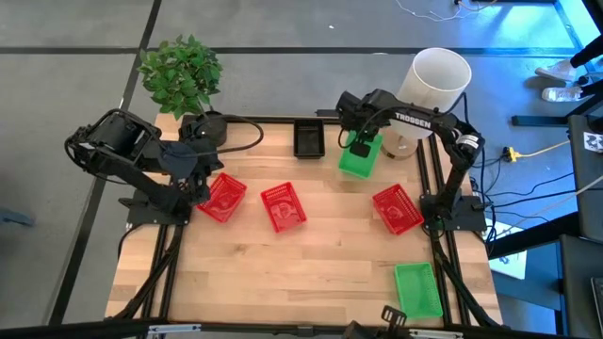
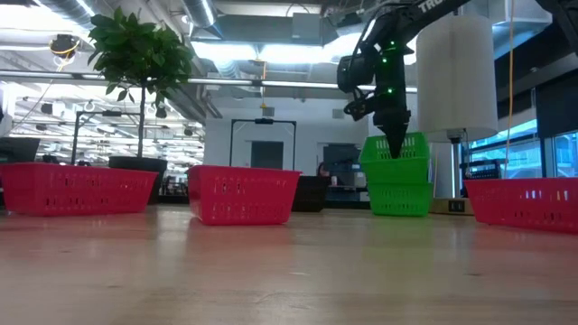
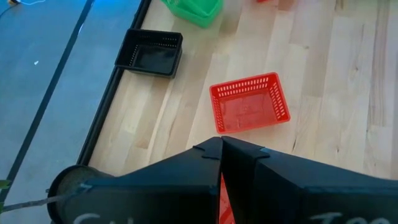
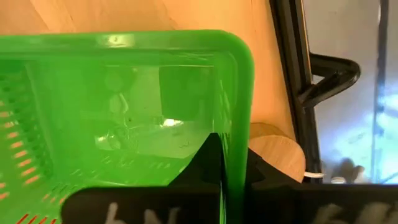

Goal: Stack baskets by color
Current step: Stack the bottom left green bin on the top green bin

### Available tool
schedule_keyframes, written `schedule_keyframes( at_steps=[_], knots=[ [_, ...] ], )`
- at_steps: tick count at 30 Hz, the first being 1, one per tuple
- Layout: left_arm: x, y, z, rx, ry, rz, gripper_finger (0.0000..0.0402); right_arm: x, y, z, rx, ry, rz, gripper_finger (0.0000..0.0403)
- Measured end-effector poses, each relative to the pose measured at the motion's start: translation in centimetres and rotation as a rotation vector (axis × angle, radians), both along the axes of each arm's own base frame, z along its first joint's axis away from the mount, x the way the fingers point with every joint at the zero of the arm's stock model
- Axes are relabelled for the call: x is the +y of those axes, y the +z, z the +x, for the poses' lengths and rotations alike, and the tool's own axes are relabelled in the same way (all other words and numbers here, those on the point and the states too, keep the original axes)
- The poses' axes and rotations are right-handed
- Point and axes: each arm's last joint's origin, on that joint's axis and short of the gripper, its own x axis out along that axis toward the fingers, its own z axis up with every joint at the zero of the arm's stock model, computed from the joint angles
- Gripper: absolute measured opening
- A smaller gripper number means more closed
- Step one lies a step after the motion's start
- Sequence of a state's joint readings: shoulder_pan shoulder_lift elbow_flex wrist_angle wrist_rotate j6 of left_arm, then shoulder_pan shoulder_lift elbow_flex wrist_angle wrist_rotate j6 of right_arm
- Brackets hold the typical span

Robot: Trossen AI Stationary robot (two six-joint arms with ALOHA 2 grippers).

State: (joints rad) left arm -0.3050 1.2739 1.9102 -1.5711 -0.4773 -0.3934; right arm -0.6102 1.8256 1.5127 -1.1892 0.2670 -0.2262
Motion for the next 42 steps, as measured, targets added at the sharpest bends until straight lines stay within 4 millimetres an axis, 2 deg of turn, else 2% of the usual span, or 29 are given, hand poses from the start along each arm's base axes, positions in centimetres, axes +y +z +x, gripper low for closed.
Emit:
schedule_keyframes(
  at_steps=[6, 12, 16, 24, 28, 32, 39, 42],
  knots=[
    [0.0, 0.0, 0.0, 0.001, -0.002, 0.001, 0.0, 0.3, -0.09, -0.17, -0.044, -0.009, 0.116, 0.0002],
    [0.0, 0.0, 0.0, 0.0, -0.002, 0.001, 0.0, 0.29, -0.09, -0.2, -0.055, -0.036, 0.125, 0.0024],
    [0.0, 0.0, 0.0, 0.001, -0.001, 0.001, 0.0, 0.28, -0.09, -0.21, -0.054, -0.038, 0.124, 0.005],
    [0.0, 0.0, 0.0, 0.0, -0.001, 0.001, 0.0, 0.41, -0.1, -0.29, -0.045, -0.045, 0.132, 0.0126],
    [0.0, 0.0, 0.0, 0.0, -0.001, 0.0, 0.0, 0.74, -0.09, -0.44, -0.027, -0.083, 0.151, 0.0138],
    [0.0, 0.0, 0.0, 0.0, -0.001, 0.0, 0.0, 0.78, -0.09, -0.49, -0.019, -0.07, 0.156, 0.0118],
    [0.0, 0.0, 0.0, 0.001, -0.001, 0.001, 0.0, 0.69, -0.08, -0.43, -0.026, -0.062, 0.151, 0.0017],
    [-0.01, 0.0, 0.0, 0.0, -0.002, 0.001, 0.0, 0.68, -0.08, -0.4, -0.028, -0.06, 0.149, 0.001]
  ],
)
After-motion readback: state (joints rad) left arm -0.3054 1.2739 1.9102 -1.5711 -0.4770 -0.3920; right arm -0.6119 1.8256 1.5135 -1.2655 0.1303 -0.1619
